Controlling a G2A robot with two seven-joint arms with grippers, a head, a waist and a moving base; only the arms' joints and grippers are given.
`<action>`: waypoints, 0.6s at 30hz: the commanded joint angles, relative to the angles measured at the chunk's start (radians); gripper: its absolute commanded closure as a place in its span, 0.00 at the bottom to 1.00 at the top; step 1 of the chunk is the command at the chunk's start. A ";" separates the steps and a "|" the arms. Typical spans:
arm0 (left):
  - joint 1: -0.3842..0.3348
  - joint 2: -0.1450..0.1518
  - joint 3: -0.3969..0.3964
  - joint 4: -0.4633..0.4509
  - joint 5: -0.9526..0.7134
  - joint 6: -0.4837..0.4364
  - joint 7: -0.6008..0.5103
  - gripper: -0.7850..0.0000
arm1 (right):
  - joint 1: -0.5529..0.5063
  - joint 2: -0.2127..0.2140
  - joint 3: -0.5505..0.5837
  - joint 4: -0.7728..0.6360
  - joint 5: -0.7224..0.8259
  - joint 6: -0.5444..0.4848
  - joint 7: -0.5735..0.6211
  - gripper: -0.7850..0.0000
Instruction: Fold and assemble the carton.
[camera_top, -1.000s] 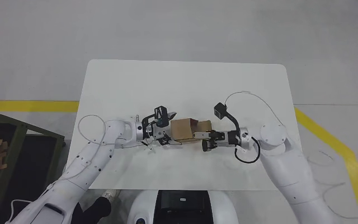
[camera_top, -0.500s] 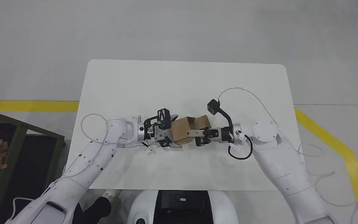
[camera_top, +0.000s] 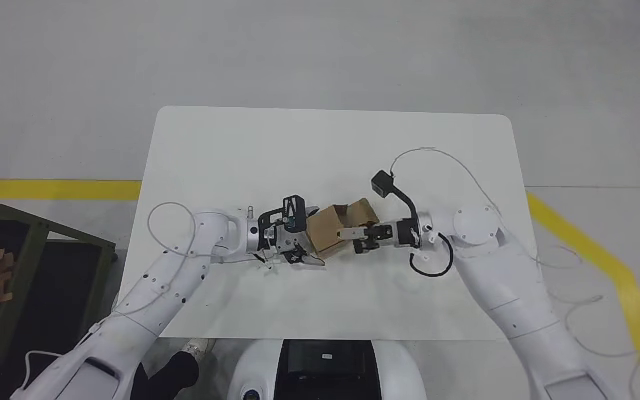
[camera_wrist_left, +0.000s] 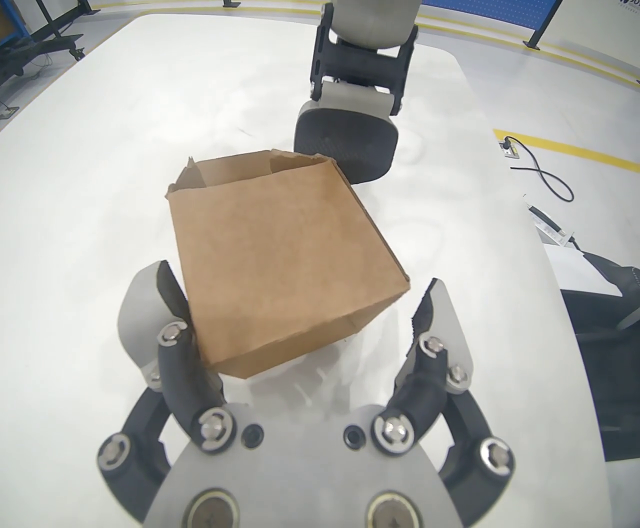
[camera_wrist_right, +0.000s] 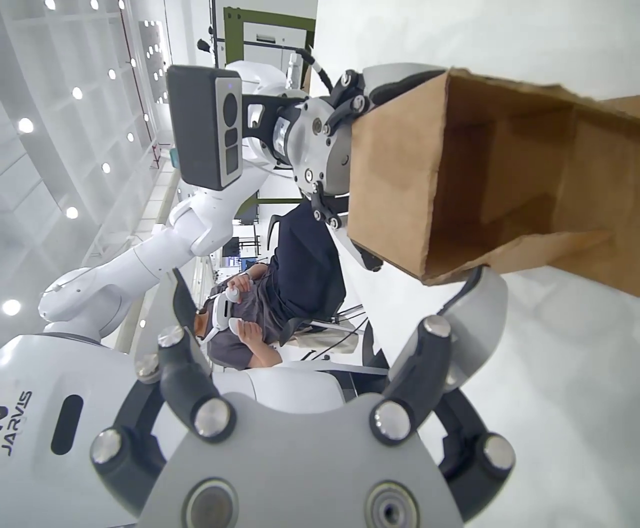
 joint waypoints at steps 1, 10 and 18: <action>-0.001 0.000 -0.001 0.001 0.003 0.000 0.000 0.00 | 0.012 -0.001 -0.002 0.017 -0.004 -0.002 -0.004 0.00; 0.001 -0.002 -0.005 0.003 0.009 -0.005 -0.001 0.00 | 0.070 -0.011 -0.018 0.106 0.011 -0.027 -0.054 0.00; 0.002 -0.003 -0.008 0.001 0.013 -0.007 -0.005 0.00 | 0.096 -0.028 -0.061 0.142 0.074 -0.043 -0.027 0.00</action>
